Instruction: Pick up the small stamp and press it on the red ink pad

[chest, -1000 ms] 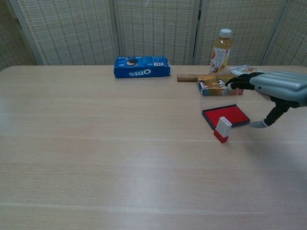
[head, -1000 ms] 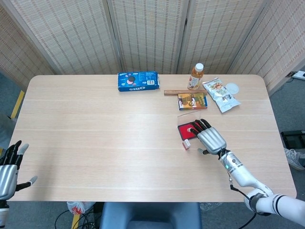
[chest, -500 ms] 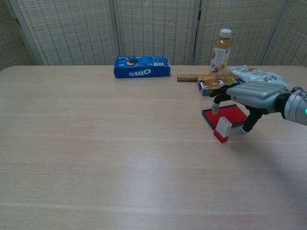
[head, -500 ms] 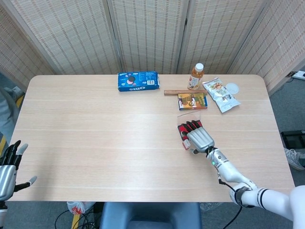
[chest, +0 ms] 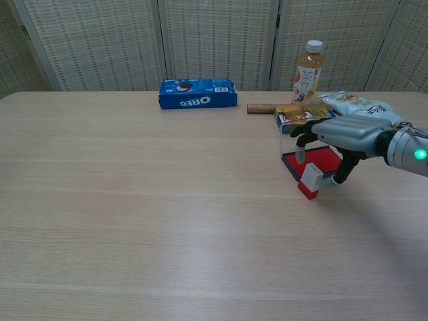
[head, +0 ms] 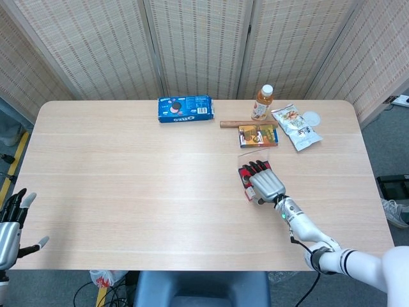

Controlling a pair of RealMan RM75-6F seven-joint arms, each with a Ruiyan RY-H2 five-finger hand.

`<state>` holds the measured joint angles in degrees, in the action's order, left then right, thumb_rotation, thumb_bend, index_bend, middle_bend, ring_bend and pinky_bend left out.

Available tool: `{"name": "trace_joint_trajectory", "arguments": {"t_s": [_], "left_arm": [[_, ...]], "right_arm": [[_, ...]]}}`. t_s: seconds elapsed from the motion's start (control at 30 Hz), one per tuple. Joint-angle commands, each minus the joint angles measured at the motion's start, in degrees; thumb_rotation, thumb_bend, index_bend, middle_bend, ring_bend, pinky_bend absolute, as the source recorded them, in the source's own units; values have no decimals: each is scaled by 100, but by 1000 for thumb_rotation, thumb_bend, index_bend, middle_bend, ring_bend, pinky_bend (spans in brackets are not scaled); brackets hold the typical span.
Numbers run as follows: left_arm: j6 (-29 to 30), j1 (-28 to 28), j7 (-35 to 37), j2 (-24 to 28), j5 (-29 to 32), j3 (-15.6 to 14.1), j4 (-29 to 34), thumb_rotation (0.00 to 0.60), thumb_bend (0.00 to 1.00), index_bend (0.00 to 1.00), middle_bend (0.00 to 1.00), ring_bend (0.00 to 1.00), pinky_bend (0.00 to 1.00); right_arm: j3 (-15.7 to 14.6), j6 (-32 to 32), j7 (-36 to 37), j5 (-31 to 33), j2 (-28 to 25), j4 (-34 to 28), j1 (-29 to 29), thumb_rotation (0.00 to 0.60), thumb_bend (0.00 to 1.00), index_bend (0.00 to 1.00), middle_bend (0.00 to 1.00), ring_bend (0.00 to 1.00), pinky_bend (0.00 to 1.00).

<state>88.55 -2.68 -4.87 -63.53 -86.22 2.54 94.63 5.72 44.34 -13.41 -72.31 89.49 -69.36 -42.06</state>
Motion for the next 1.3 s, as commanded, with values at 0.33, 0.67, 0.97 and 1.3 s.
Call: {"name": "trace_joint_trajectory", "arguments": {"t_s": [0.33, 0.67, 0.97, 1.3], "left_arm": [[65, 14, 105, 5, -112, -18, -55, 600, 102, 8, 0, 0, 269], [8, -7, 190, 24, -125, -34, -74, 600, 102, 5, 0, 0, 269], [-257, -102, 174, 44, 59, -11, -5, 600, 102, 8, 0, 0, 269], [-325, -124, 284, 76, 112, -10, -8, 600, 102, 11, 0, 0, 269]], "right_arm": [[28, -35, 4, 73, 198, 277, -70, 600, 254, 565, 171, 0, 0], [183, 492, 96, -131, -107, -111, 3, 600, 270, 724, 571, 304, 288], [418, 519, -86, 325, -663, -711, 52, 600, 330, 907, 958, 729, 706], [552, -525, -511, 1727, -888, -545, -389, 600, 345, 919, 991, 764, 736]]}}
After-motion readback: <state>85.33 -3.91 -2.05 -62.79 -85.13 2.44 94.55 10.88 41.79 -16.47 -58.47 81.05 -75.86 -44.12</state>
